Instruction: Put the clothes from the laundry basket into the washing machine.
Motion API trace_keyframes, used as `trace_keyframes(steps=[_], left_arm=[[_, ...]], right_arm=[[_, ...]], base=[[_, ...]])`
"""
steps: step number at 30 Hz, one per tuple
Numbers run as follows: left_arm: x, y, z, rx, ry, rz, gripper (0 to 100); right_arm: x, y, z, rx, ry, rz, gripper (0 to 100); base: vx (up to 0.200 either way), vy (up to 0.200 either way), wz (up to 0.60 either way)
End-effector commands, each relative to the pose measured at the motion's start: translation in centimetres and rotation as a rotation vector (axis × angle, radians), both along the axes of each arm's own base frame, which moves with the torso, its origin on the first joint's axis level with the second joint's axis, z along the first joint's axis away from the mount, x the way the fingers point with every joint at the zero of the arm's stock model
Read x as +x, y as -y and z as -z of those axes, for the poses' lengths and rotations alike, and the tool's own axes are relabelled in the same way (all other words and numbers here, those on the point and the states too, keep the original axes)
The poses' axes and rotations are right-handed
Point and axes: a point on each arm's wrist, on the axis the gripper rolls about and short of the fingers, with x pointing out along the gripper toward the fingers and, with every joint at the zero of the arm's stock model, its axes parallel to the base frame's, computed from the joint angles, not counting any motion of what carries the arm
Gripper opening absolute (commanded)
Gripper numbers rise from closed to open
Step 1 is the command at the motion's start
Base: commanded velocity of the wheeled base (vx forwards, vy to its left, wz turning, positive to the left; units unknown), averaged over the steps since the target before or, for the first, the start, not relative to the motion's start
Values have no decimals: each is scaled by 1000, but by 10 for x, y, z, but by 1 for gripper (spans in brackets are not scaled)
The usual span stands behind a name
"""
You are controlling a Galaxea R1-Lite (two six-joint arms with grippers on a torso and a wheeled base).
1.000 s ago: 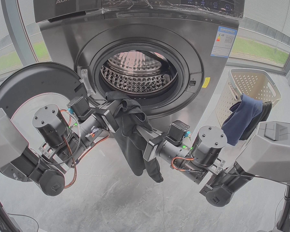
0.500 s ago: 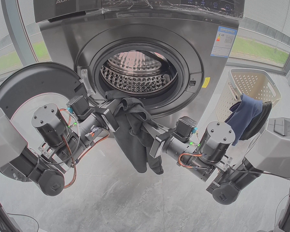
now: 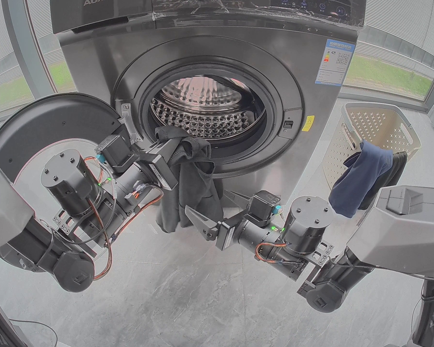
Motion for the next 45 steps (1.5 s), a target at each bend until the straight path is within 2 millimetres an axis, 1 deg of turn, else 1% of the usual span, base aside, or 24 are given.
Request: trace_keyframes(steps=[1, 4, 10, 11, 14, 18, 19, 21, 29, 34, 39, 42, 45], left_arm=[[0, 0, -3, -6, 8, 2, 0], [0, 0, -3, -6, 8, 2, 0], [1, 0, -3, -8, 11, -1, 0], [1, 0, -3, -8, 11, -1, 0], [1, 0, -3, -8, 9, -3, 0], [2, 0, -2, -6, 8, -3, 0], [2, 0, -2, -6, 8, -3, 0], [2, 0, -2, -6, 8, -3, 0], [4, 0, 1, -2, -2, -7, 0], [6, -2, 2, 0, -4, -14, 0], [8, -3, 4, 3, -9, -20, 0], [8, -3, 4, 3, -10, -23, 0], [8, -3, 3, 0, -4, -23, 0]], right_arm=[[3, -9, 11, -10, -6, -11, 100], [9, -12, 11, -2, 6, -8, 100], [28, -18, 18, 5, 20, 16, 100], [33, -21, 16, 16, 31, 19, 100], [35, -24, 15, 27, 42, 19, 100], [44, -30, 12, 49, 63, 28, 100], [46, -29, 12, 53, 67, 36, 0], [50, -29, 11, 62, 76, 42, 0], [47, -27, 2, 75, 87, 43, 0], [30, -16, -16, 73, 84, 36, 0], [17, -2, -28, 63, 77, 36, 0], [13, 5, -26, 41, 64, 43, 0], [12, 7, -21, 28, 51, 44, 0]], base=[[0, 0, 0], [0, 0, 0], [0, 0, 0], [0, 0, 0], [0, 0, 0], [0, 0, 0], [0, 0, 0], [0, 0, 0], [0, 0, 0], [0, 0, 0], [0, 0, 0], [0, 0, 0], [0, 0, 0]])
